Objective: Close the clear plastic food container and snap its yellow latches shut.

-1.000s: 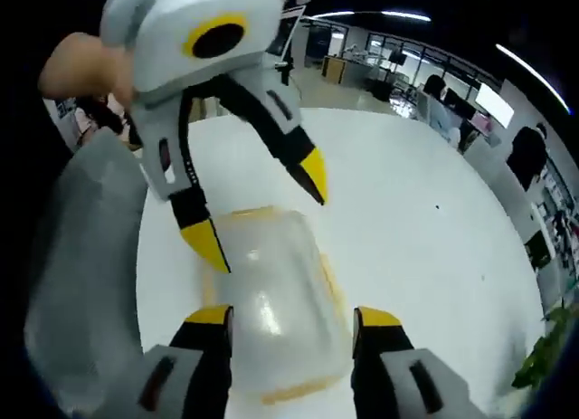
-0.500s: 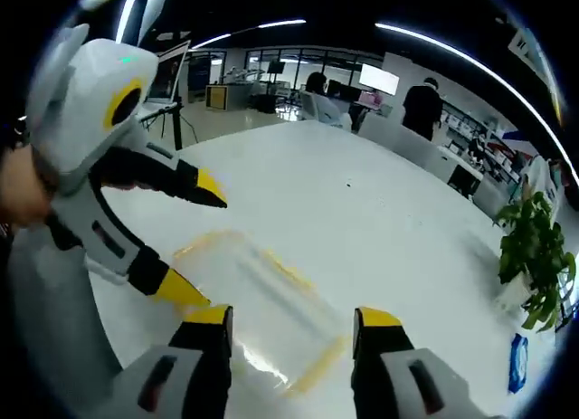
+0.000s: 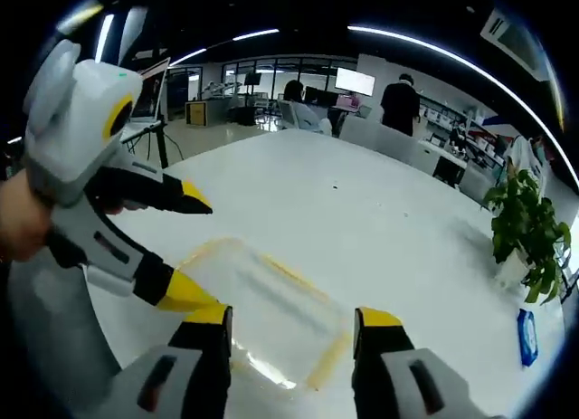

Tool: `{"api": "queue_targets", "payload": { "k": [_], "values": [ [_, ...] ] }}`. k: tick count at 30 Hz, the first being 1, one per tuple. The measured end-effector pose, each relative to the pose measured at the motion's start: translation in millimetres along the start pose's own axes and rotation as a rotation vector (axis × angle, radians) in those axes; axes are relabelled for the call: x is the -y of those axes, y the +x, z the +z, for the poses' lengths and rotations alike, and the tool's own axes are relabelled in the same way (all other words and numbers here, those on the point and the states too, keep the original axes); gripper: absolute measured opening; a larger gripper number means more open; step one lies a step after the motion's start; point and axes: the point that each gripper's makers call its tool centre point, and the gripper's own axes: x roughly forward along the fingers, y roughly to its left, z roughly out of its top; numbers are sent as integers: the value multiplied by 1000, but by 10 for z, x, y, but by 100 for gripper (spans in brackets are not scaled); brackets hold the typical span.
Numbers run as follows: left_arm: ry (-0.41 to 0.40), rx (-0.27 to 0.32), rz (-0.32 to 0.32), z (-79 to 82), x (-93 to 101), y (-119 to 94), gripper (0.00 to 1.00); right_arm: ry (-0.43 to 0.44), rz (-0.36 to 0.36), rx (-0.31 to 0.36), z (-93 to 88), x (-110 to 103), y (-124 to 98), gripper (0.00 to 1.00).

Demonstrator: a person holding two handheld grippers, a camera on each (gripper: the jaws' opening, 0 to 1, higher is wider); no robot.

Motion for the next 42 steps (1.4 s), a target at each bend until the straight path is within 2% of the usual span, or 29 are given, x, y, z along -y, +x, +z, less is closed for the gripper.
{"api": "queue_targets", "payload": {
  "k": [3, 9, 12, 14, 16, 17, 19, 20, 21, 27, 30, 34, 35, 36, 38, 42],
  "values": [
    [-91, 32, -10, 16, -17, 2, 63, 96, 20, 32, 1, 12, 6, 52],
    [-215, 79, -32, -7, -28, 27, 65, 271, 18, 80, -24, 118, 26, 54],
    [-335, 104, -42, -51, -60, 22, 65, 413, 59, 87, -97, 98, 31, 54],
    [-428, 99, -53, -123, -71, 25, 65, 446, 72, 104, -127, 115, 31, 55],
    [-555, 116, -67, -152, -86, 23, 65, 500, 74, 110, -164, 133, 22, 55],
    [-649, 132, -82, -161, -105, 23, 64, 542, 67, 115, -189, 164, 22, 55],
    [-743, 155, -76, -185, -183, 27, 62, 558, 76, 104, -236, 171, 40, 53],
    [-752, 156, -78, -198, -197, 24, 62, 550, 73, 100, -247, 169, 48, 53],
    [-721, 146, -70, -224, -225, 26, 61, 522, 67, 88, -266, 156, 55, 53],
    [-700, 132, -77, -177, -184, 42, 58, 518, 73, 86, -250, 146, 84, 53],
    [-617, 67, -74, -266, -123, 85, 50, 471, 83, 46, -306, 105, 144, 51],
    [-623, 59, -78, -287, -105, 89, 44, 410, 63, 13, -364, 105, 160, 49],
    [-614, 40, -60, -324, -123, 88, 41, 356, 45, -20, -417, 119, 168, 48],
    [-609, 22, -44, -354, -147, 84, 35, 335, 46, 11, -348, 95, 191, 48],
    [-599, 11, -7, -409, -209, 83, 27, 335, 42, -9, -388, 106, 171, 49],
    [-594, 18, -22, -391, -182, 90, 28, 339, 40, -9, -378, 99, 188, 48]
  ]
}}
